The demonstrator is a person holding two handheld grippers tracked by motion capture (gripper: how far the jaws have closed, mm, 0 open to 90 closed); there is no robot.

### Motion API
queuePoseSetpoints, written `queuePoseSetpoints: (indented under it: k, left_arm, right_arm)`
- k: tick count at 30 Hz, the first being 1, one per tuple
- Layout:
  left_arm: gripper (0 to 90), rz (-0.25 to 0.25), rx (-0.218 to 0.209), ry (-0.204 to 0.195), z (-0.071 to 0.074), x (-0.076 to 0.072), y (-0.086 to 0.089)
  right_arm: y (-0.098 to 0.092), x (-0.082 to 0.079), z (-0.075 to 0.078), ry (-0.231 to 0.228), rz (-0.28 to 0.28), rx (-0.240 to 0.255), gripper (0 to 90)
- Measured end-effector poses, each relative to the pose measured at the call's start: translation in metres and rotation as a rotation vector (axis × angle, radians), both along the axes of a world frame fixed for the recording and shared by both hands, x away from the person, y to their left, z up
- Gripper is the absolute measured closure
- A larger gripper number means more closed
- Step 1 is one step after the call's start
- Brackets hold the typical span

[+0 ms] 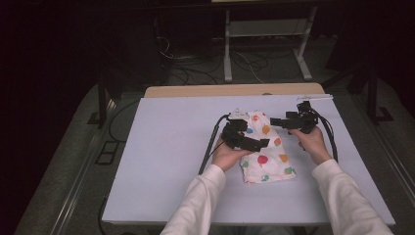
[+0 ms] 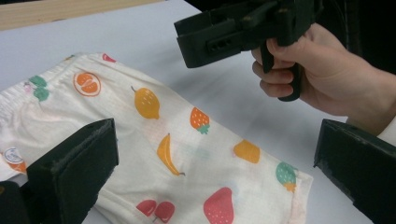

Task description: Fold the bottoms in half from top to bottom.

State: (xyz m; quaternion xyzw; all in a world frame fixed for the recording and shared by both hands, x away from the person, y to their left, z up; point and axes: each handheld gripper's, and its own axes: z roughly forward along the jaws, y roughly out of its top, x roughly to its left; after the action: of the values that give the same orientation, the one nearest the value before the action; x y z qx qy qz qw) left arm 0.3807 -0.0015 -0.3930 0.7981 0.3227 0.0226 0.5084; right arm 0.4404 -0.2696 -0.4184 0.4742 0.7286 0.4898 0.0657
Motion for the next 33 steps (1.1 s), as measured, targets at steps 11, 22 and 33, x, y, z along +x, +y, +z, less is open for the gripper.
queuePoseSetpoints:
  k: [11, 22, 33]
  left_arm:
    - [0.0, 0.019, 0.027, -0.010, 0.006, 0.015, 0.010]
    - [0.0, -0.031, 0.073, -0.041, 0.014, 0.027, 0.019]
    - [0.0, 0.001, 0.060, -0.038, 0.011, 0.045, 0.034]
  right_arm:
    - [-0.004, 0.002, -0.001, -0.001, -0.010, 0.001, 0.0]
    - [-0.004, 0.007, 0.004, -0.004, -0.015, -0.002, 0.0]
    - [0.001, 0.016, 0.006, 0.007, -0.007, -0.028, 0.0]
